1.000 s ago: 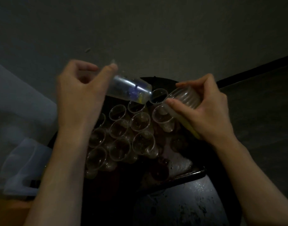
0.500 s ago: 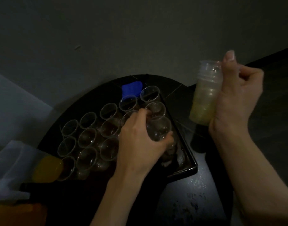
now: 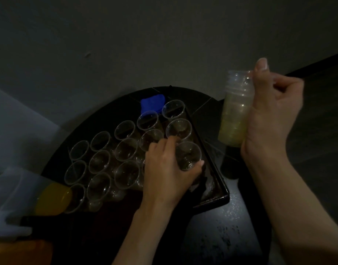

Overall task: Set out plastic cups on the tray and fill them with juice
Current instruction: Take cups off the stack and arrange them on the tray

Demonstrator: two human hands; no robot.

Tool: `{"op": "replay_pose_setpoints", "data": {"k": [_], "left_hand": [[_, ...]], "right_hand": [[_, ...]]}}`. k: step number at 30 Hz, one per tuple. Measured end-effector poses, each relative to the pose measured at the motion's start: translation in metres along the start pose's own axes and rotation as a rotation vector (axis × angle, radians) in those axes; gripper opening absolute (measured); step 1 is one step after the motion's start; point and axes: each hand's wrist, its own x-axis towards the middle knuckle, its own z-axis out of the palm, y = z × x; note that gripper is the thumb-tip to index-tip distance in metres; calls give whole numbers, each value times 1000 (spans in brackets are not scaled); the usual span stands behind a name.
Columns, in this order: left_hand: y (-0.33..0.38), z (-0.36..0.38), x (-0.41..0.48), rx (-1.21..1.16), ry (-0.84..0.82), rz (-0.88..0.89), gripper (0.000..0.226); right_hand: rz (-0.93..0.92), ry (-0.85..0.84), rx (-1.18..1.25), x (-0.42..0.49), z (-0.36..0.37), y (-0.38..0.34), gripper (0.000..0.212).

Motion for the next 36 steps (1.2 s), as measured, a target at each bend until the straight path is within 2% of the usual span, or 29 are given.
{"op": "replay_pose_setpoints", "data": {"k": [15, 19, 24, 27, 30, 33, 36], "left_hand": [[0, 0, 0, -12, -2, 6, 56], [-1, -1, -1, -9, 60, 27, 54], [1, -16, -1, -58, 177, 57, 41], [7, -40, 5, -353, 223, 8, 26], [10, -70, 13, -652, 86, -53, 25], [6, -92, 12, -652, 14, -96, 30], [-8, -107, 2, -625, 88, -146, 33]], "right_hand": [[-16, -19, -5, -1, 0, 1, 38], [-15, -30, -46, -1, 0, 1, 39], [116, -217, -155, -12, 8, 7, 49], [157, -385, -163, -28, 19, 6, 49], [117, -523, -193, -49, 33, 7, 50], [124, -589, -162, -70, 46, 13, 50], [107, -674, -148, -89, 58, 19, 35]]}}
